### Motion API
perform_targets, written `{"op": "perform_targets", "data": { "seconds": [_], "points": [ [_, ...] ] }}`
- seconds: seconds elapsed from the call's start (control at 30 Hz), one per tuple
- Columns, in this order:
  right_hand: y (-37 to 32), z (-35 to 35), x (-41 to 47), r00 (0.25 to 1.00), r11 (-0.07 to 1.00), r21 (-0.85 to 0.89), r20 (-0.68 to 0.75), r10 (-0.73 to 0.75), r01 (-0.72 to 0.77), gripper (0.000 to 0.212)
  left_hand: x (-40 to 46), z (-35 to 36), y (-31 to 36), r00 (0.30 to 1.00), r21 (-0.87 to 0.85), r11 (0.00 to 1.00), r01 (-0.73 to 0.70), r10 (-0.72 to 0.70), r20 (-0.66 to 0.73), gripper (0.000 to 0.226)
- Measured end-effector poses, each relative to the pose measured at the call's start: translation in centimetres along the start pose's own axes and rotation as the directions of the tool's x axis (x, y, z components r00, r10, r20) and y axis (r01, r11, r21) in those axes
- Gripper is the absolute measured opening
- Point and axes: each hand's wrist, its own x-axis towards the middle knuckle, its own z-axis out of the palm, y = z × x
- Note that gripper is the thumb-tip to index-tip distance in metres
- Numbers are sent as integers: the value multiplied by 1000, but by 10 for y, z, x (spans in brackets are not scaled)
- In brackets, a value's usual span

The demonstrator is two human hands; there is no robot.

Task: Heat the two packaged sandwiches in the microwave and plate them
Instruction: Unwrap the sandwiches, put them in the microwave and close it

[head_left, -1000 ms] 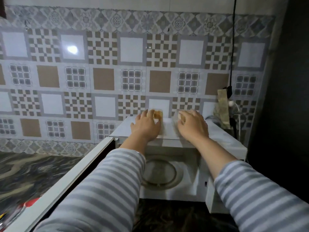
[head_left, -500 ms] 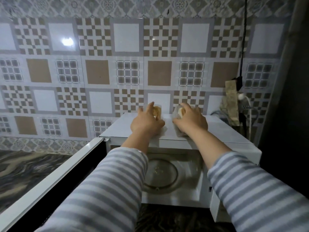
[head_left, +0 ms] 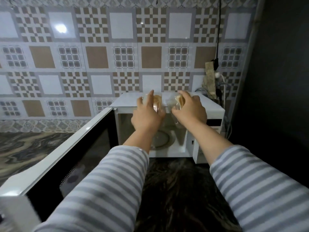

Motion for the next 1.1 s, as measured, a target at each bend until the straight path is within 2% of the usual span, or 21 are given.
{"op": "perform_targets", "data": {
  "seconds": [0.13,0.37,0.47,0.6,0.8,1.1],
  "points": [
    [13,-12,-47,999,999,-4,-14,40,-40,58,-49,-4,-3,1000,22,1000,13,-14,22,76],
    [74,-7,-135,977,980,-56,85,196,-191,59,-159,29,-23,982,-14,995,102,-98,163,73],
    [103,1,-166,962,970,-41,127,242,-238,57,-197,52,-31,956,-38,983,181,-167,241,76],
    [139,14,-195,950,962,-66,153,273,-265,62,-237,77,-35,930,23,966,259,-256,264,78],
    [176,27,-217,962,971,-132,161,220,-200,63,-271,101,-34,942,79,961,264,-275,195,78],
    [204,47,-191,978,998,-23,200,63,-60,63,-258,123,-42,939,86,946,314,-322,120,77]
  ]
}}
